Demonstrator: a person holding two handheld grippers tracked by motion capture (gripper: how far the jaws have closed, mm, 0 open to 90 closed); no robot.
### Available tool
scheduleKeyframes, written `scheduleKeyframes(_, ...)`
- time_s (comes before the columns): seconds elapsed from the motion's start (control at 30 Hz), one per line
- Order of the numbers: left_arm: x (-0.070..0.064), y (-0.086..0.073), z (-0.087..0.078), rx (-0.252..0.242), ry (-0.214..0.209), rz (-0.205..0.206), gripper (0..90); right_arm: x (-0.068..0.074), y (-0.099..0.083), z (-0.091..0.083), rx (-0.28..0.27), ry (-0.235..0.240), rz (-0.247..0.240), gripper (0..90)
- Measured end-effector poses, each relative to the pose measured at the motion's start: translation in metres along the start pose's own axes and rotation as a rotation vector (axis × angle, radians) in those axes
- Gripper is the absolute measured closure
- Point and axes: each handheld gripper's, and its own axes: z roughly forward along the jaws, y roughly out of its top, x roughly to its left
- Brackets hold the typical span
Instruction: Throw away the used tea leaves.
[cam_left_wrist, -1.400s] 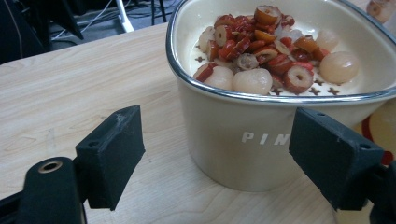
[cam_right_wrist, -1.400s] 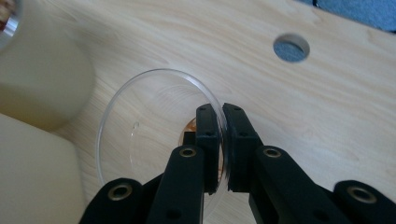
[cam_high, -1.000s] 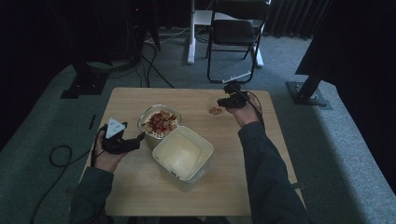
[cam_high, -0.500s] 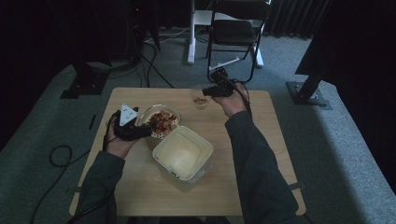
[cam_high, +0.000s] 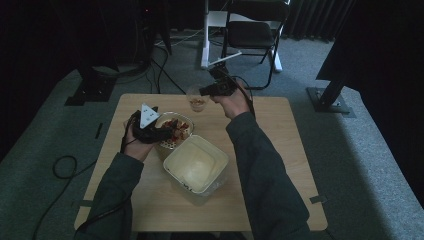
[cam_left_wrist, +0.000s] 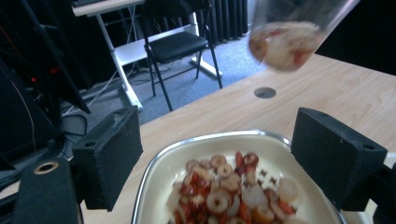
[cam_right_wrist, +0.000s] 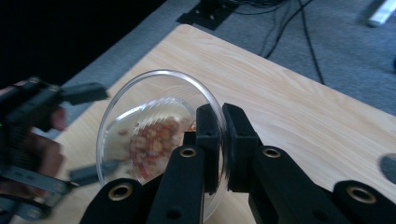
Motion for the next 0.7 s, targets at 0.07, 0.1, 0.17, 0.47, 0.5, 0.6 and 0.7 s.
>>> scheduleKeyframes(0.07, -0.004, 0.005, 0.004, -0.011, 0.004, 0.006, 15.1, 0.006, 0.003, 0.004, 0.001, 0.026, 0.004, 86.1)
scheduleKeyframes(0.1, -0.005, 0.008, 0.006, -0.014, -0.002, 0.014, 15.1, 0.008, 0.004, 0.005, 0.004, 0.031, 0.005, 86.2)
scheduleKeyframes(0.17, -0.008, 0.013, 0.01, -0.018, 0.0, 0.032, 14.8, 0.013, 0.007, 0.01, 0.012, 0.041, 0.002, 86.2)
scheduleKeyframes(0.47, -0.014, 0.024, 0.025, -0.029, 0.001, 0.053, 14.2, 0.028, 0.014, 0.022, 0.038, 0.085, 0.017, 86.2)
scheduleKeyframes(0.5, -0.014, 0.025, 0.027, -0.024, 0.0, 0.054, 14.2, 0.029, 0.014, 0.023, 0.043, 0.094, 0.022, 86.2)
scheduleKeyframes(0.6, -0.015, 0.026, 0.03, -0.018, -0.017, 0.06, 15.9, 0.031, 0.015, 0.025, 0.046, 0.1, 0.024, 86.1)
scheduleKeyframes(0.7, -0.018, 0.028, 0.03, -0.01, -0.009, 0.089, 24.3, 0.034, 0.016, 0.028, 0.059, 0.095, 0.026, 86.0)
